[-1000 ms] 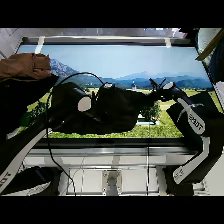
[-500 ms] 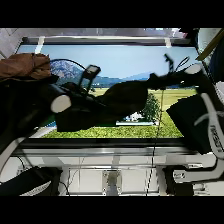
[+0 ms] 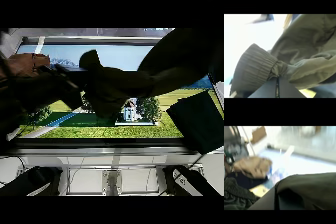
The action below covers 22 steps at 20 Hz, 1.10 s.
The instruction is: Fold the clothes and pants, and hang the long-sleeved shirts on hangers.
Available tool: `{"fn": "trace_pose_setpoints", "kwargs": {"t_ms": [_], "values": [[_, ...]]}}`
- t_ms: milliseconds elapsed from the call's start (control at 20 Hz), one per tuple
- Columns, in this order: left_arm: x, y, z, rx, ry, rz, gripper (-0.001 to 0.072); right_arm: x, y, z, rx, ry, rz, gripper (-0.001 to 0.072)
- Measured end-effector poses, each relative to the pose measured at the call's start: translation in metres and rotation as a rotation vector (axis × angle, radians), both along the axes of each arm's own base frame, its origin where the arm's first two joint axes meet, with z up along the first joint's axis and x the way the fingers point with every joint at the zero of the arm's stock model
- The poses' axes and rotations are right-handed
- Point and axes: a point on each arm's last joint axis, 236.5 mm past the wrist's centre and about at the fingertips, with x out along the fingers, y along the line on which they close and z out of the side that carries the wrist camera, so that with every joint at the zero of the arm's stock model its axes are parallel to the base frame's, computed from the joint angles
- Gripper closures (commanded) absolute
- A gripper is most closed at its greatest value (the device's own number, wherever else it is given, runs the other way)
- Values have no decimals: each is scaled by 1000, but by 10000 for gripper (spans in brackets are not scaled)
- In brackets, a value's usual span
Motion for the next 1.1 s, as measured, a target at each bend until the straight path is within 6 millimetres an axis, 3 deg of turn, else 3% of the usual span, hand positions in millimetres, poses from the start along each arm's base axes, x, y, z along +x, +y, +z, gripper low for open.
{"fn": "trace_pose_setpoints", "kwargs": {"t_ms": [100,150,200,300,400,500,750,950,1100], "values": [[-12,14,22,-21,-51,9,704,-16,2,18,10,-45,-7,709],[-12,24,23,-10,-51,41,704,-17,1,20,12,-44,-12,709],[-6,35,16,22,-26,92,703,-13,0,17,18,-31,-16,709],[16,57,-18,138,63,226,702,12,-4,-5,32,49,-18,709],[43,72,-63,286,154,359,701,54,-12,-45,51,179,-25,709],[75,82,-111,439,239,477,701,101,-15,-99,66,332,-17,709],[179,122,-218,649,390,716,701,197,11,-239,52,596,60,709],[243,151,-266,610,419,776,701,253,26,-318,63,661,41,709],[258,165,-275,582,425,795,701,263,32,-348,28,677,61,711]]}}
